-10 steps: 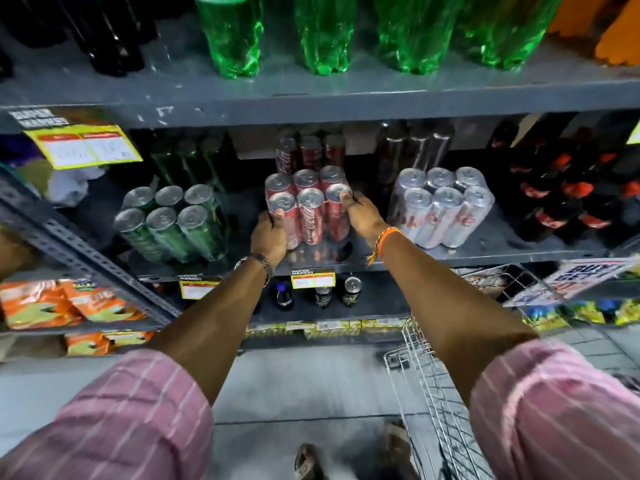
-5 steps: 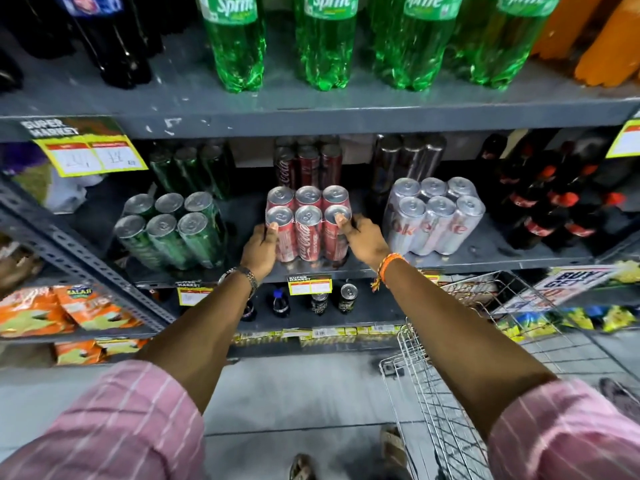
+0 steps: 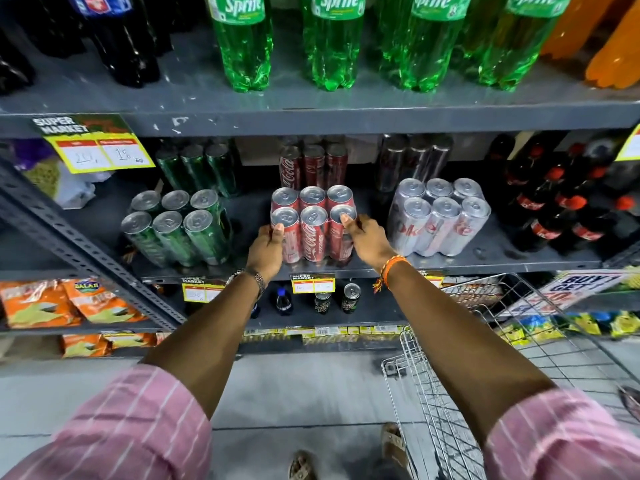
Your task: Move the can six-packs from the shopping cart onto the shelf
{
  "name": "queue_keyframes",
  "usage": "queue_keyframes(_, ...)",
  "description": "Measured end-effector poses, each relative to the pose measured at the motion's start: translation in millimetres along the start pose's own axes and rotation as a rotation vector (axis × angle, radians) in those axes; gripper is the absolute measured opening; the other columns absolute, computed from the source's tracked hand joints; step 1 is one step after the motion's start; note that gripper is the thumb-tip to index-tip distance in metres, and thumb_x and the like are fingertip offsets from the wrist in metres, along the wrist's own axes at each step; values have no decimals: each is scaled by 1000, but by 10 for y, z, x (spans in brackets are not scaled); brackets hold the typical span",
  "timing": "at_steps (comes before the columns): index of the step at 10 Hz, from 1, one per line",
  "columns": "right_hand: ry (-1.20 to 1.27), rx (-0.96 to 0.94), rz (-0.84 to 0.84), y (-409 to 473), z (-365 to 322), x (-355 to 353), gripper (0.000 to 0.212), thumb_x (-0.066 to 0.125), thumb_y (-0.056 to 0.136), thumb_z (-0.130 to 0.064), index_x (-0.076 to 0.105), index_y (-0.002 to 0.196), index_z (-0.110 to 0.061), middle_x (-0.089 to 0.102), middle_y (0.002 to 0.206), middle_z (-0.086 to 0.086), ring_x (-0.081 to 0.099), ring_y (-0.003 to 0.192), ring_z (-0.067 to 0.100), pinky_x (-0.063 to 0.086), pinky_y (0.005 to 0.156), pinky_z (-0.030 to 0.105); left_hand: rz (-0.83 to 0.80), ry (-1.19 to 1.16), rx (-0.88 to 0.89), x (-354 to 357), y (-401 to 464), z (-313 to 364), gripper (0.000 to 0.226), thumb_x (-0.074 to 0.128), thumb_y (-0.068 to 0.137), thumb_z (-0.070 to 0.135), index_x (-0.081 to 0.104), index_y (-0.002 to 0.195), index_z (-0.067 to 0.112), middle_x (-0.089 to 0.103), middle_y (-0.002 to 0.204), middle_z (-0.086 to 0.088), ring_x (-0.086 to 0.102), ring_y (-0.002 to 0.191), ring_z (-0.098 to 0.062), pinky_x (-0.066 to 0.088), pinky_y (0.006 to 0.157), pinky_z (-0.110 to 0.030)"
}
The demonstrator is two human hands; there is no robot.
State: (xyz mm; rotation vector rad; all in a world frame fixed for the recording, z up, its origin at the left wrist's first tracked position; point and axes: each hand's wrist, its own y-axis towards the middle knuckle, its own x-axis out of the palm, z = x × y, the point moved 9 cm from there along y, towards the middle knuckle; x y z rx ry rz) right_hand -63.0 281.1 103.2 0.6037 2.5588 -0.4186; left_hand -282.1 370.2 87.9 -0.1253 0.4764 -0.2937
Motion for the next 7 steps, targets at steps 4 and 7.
queue_keyframes(4, 19, 27, 25, -29, -45, -2, 43, 48, 99, -51, 57, 103, -9, 69, 114, 23, 64, 105, 38, 40, 81, 32, -28, -51, -67, 31, 66, -1, 52, 33, 100, 47, 50, 129, 8, 60, 133, -15, 57, 123, -34, 44, 104, -40)
queue_keyframes(7, 367, 24, 230, -209, 13, -259, 29, 54, 100, -18, 49, 128, -10, 62, 94, 0, 58, 93, 20, 43, 87, 34, 485, 13, 365, -455, -637, 643, 43, 51, 94, 19, 51, 135, 7, 61, 131, -9, 59, 120, -24, 45, 103, -33)
